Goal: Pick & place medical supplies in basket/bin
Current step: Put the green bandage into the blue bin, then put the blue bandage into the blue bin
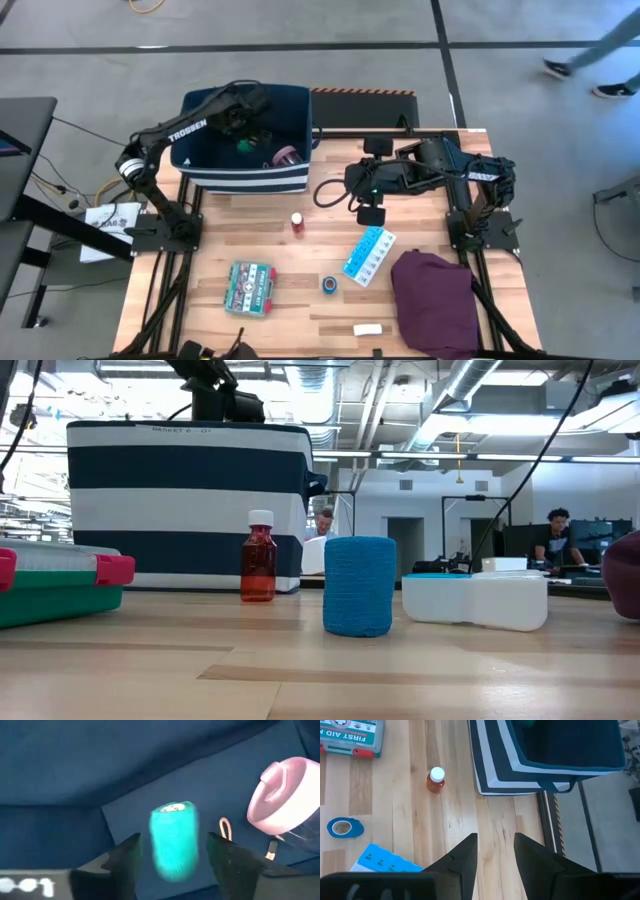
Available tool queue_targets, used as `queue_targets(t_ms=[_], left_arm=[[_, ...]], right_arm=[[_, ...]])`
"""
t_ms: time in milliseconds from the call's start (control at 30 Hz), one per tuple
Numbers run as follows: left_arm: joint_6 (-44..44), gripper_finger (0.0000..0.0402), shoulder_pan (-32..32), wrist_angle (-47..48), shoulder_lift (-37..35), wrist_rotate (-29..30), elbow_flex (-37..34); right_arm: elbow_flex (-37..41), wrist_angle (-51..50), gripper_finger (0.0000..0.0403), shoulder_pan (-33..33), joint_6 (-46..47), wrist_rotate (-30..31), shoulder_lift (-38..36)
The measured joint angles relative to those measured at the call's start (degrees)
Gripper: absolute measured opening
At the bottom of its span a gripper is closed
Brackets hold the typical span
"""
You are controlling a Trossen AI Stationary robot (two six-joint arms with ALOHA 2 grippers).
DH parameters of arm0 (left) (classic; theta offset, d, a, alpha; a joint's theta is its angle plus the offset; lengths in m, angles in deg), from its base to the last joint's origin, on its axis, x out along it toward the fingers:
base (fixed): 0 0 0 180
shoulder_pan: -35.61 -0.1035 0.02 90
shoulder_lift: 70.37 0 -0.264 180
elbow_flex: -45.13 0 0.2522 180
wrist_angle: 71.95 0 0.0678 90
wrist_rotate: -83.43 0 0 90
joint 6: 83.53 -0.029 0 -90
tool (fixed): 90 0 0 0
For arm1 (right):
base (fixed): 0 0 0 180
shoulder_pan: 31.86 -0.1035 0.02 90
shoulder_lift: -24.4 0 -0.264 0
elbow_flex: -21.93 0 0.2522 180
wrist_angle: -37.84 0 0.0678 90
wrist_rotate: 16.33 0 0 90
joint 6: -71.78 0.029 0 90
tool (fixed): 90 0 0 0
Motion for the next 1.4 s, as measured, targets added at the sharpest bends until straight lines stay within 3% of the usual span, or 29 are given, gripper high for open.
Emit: queue_targets(t_ms=[200, 433, 733, 1033, 1400], left_arm=[[-8.62, 0.0230, 0.43, 0.74, -0.07, -8.23, 3.39], [-8.41, 0.0225, 0.83, 5.63, -0.12, -4.37, 15.25], [-4.18, 0.0222, 5.81, 16.51, -0.21, -4.19, 32.50], [-0.50, 0.0221, 22.52, 17.42, -4.01, 1.16, 39.91], [10.44, 0.0221, 43.67, 19.20, -8.31, 13.92, 40.35]], right_arm=[[0.00, 0.04, 0.0121, 0.01, -2.89, -0.01, 0.00], [0.00, 0.02, 0.0121, 0.01, -4.16, -4.49, 0.00], [3.26, 0.71, 0.0116, -2.78, 0.72, -11.93, -0.08], [19.75, 13.90, 0.0108, -11.55, 4.59, -11.71, 0.15], [35.11, 31.96, 0.0138, -21.18, 4.67, -10.09, 0.02]])
